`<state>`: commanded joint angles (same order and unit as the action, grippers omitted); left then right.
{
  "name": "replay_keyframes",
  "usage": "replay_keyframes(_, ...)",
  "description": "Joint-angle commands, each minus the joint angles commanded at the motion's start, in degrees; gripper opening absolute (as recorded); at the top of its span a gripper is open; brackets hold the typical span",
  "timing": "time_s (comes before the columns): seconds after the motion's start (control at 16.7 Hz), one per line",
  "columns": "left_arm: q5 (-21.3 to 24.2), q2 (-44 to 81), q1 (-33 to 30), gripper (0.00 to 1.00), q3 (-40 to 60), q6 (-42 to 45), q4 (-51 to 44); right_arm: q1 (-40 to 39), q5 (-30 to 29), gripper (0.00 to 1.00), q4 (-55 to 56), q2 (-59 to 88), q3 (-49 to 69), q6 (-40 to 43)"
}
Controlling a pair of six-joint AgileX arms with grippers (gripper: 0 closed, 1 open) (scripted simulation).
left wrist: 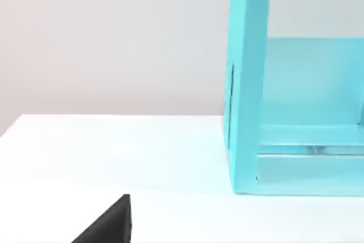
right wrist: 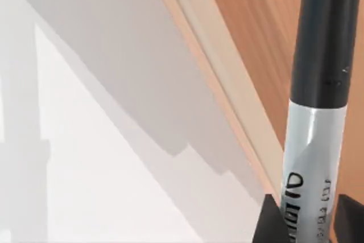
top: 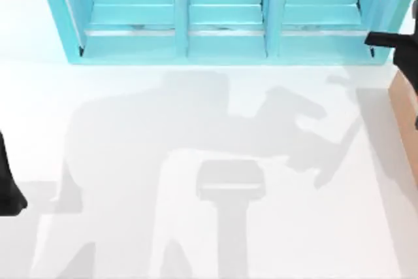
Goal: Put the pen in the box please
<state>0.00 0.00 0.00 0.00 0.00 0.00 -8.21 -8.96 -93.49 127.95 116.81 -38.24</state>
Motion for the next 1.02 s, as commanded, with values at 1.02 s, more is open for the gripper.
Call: replay_keyframes(1.02,0.0,0.0,0.0,1.0,0.0,0.0,0.0,26.8,-0.6,0.0,-9.1,3.3,7.3,-35.1)
